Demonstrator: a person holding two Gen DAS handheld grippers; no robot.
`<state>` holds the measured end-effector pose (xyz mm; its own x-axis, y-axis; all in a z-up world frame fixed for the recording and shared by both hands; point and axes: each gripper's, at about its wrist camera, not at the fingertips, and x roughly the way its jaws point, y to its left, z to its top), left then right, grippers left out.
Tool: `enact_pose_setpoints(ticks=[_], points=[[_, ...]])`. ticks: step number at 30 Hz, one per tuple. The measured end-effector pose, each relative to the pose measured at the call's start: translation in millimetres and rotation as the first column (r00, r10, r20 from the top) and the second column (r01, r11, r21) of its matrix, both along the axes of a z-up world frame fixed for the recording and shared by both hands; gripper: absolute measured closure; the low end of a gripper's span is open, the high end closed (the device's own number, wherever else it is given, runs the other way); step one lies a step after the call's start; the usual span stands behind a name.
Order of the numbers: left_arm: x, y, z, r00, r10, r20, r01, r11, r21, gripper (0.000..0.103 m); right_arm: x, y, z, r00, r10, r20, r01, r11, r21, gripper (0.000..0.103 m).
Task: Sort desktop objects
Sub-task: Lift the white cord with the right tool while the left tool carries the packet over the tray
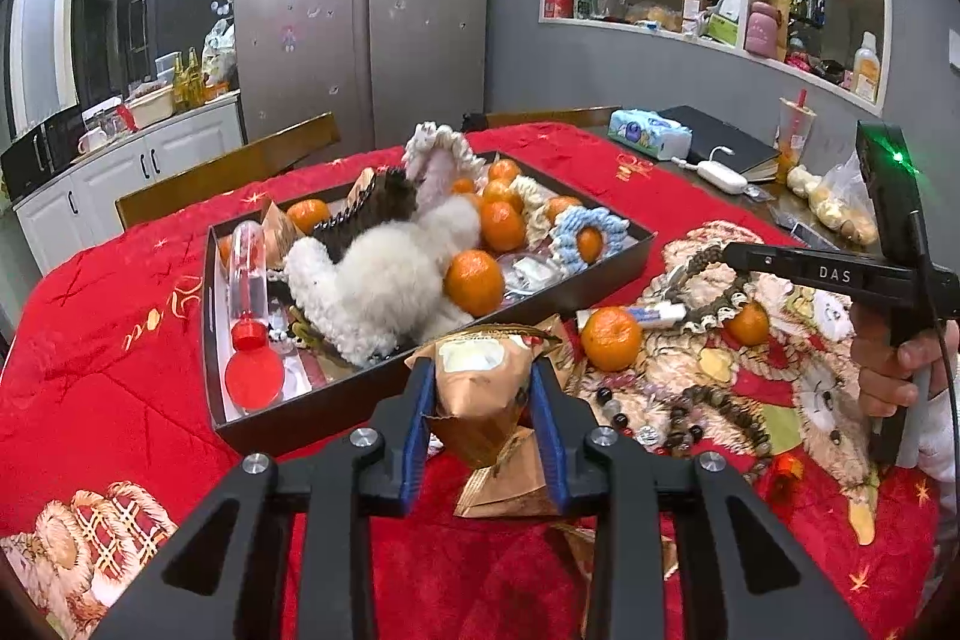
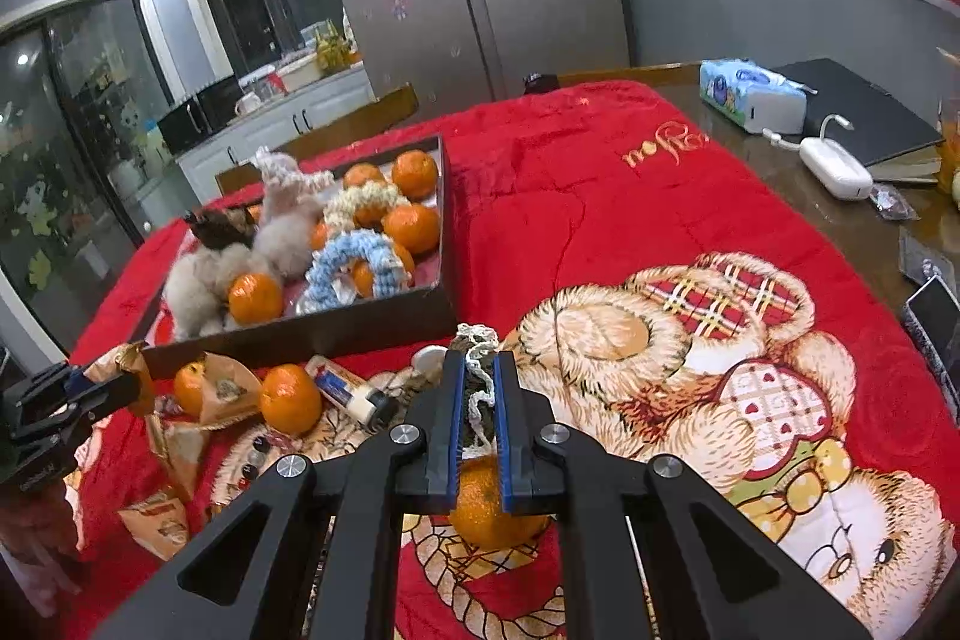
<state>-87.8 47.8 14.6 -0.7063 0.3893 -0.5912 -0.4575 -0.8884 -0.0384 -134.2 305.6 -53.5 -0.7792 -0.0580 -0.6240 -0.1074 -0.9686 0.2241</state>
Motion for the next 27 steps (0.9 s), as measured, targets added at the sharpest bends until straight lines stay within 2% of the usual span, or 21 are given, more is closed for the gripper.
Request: enact_pose_setpoints(ticks=[5,9,14,21,27], points=[[12,1,15,0.999,-0.006,-0.035,0.007,1.000,0.011,0.071,7,1,14,0.999,-0.013,-0.045,0.012,1.000,-0.017,0.094],[24,1,30,0.998,-0.016,-0.061,0.017,1.000,0.024,0.071,9,-1,21,0.999,-0.016,-0.048,0.013,0.999,-0.043,0.094],[43,1,44,0.997,-0.033,-0.072,0.035,0.999,0.024,0.071,11,-20,27,0.999,0.004,-0.034,-0.004,1.000,0.000,0.094],[61,-17,49,0.999,-0.013,-0.046,0.015,0.999,0.030,0.071,23,-47,44,0.997,0.066,-0.048,-0.064,0.997,0.043,0.094],[67,-32,45,0.999,0.016,-0.039,-0.015,1.000,0.019,0.071,30,-66,54,0.993,0.110,-0.046,-0.108,0.993,0.043,0.094]])
